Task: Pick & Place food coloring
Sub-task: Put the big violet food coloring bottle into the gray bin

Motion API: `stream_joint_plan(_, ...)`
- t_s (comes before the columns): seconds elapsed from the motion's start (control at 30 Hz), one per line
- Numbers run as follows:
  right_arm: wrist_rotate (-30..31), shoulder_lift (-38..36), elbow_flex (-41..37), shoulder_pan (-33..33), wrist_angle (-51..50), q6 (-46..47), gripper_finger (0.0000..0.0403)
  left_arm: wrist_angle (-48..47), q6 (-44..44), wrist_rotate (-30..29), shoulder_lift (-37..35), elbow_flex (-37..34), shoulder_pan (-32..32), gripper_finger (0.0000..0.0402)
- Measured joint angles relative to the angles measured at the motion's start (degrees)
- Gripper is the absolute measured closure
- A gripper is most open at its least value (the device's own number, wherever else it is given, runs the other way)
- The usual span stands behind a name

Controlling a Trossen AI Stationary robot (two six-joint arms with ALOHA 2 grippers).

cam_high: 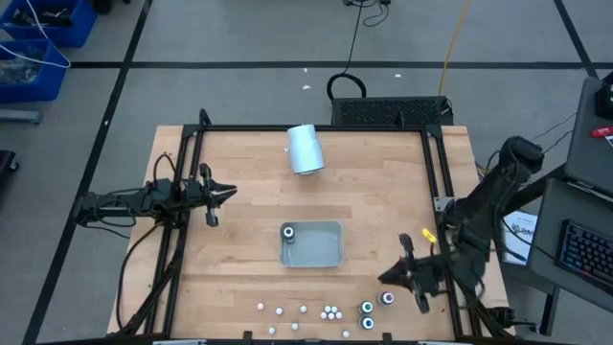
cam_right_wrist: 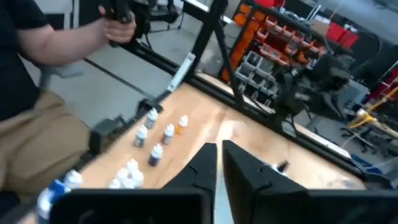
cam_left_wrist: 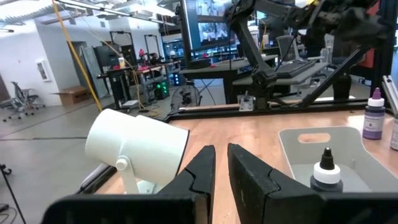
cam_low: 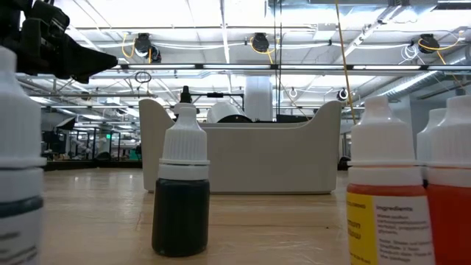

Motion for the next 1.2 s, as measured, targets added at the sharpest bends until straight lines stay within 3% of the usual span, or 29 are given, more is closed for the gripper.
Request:
stream_joint_plan(0.2, 3.1, 4.4, 0.3, 3.0, -0.2, 9.5, 0.0288, 0.0, -1.4, 0.0, 0.0, 0.0, 0.0, 0.035)
stream_joint_plan(0.37, -0.7, 7.5, -0.5, 4.4, -0.2, 14.5, 0.0208, 0.0, -1.5, 0.0, 0.0, 0.0, 0.0, 0.035)
stream_joint_plan(0.5, -1.6, 10.3, -0.6, 4.9, -0.7, 17.8, 0.0166, 0.0, -1.5, 0.0, 0.0, 0.0, 0.0, 0.035)
stream_joint_plan(0.97, -1.3, 15.2, -0.8, 6.4, -2.9, 27.0, 0.0149, 0.0, -1.7, 0.0, 0.0, 0.0, 0.0, 0.035)
stream_joint_plan(1.2, 1.7, 15.2, -6.3, 7.5, 1.0, 32.6, 0.0149, 0.0, -1.7, 0.0, 0.0, 0.0, 0.0, 0.035)
